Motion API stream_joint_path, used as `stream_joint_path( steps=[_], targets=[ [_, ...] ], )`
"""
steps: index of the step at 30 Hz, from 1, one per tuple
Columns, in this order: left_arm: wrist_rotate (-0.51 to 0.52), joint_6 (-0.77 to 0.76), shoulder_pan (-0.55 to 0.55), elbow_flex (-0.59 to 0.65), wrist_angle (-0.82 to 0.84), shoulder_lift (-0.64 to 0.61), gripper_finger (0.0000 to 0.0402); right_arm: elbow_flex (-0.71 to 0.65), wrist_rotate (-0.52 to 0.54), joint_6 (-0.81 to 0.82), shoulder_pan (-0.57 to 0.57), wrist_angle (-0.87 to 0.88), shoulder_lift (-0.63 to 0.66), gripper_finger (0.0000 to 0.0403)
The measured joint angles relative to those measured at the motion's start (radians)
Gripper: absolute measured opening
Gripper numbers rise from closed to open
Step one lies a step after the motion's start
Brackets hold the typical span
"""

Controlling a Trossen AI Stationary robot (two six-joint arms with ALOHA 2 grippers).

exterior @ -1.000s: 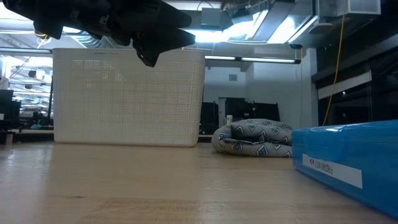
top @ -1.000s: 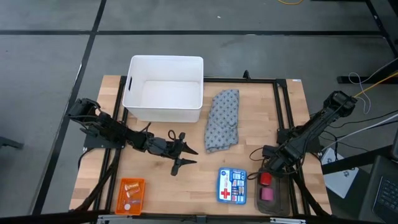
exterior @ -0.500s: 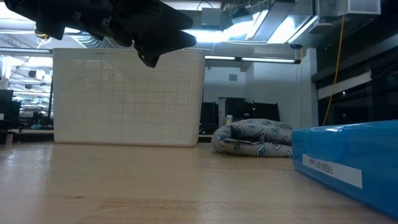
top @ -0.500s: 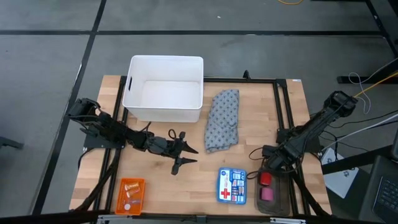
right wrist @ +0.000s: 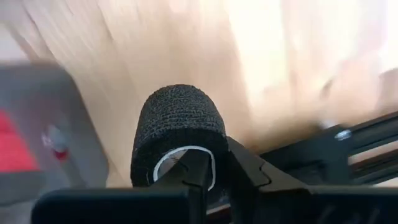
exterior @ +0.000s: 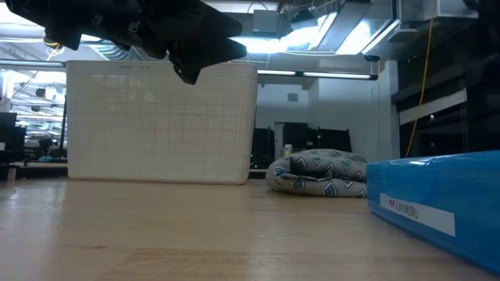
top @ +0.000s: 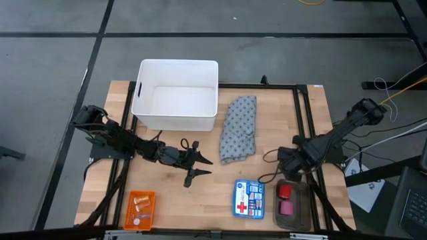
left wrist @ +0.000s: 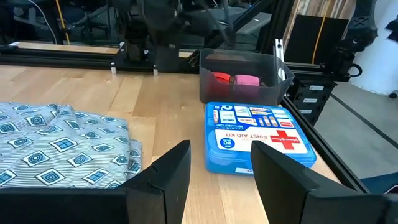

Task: Pick & place medical supplies in basket/bin
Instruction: Put the black bandage into the black bin

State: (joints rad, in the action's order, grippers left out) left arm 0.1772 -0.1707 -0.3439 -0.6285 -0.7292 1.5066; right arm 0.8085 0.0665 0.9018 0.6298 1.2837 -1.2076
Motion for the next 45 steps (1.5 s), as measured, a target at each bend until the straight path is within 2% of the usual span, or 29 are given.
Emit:
stream_joint_path(
  steps=[7, 10, 13, 18, 24, 40, 45],
  targets=[
    [0.000, 0.000, 0.000, 0.000, 0.000, 0.000, 0.0164, 0.225, 0.091, -0.051, -0.044, 0.051, 0.000, 0.0031],
    [-0.008, -0.001, 0.000, 0.000, 0.000, 0.000, 0.0164, 0.301, 0.083, -0.048, -0.040, 0.019, -0.002, 0.0033],
    [-0.014, 0.000, 0.000, 0.000, 0.001, 0.000, 0.0164, 0.345, 0.025, -0.022, -0.016, -0.051, -0.002, 0.0033],
    [-0.014, 0.000, 0.000, 0.000, 0.001, 0.000, 0.0164, 0.349, -0.110, 0.011, 0.039, -0.214, -0.002, 0.0034],
    [-0.015, 0.000, 0.000, 0.000, 0.001, 0.000, 0.0164, 0.343, -0.109, 0.125, 0.125, -0.208, -0.009, 0.0034],
    [-0.015, 0.001, 0.000, 0.000, 0.001, 0.000, 0.0164, 0.224, -0.104, 0.500, 0.365, -0.207, -0.015, 0.0035],
    [-0.015, 0.001, 0.000, 0.000, 0.001, 0.000, 0.0164, 0.202, -0.101, 0.557, 0.399, -0.207, -0.034, 0.0065]
  ],
)
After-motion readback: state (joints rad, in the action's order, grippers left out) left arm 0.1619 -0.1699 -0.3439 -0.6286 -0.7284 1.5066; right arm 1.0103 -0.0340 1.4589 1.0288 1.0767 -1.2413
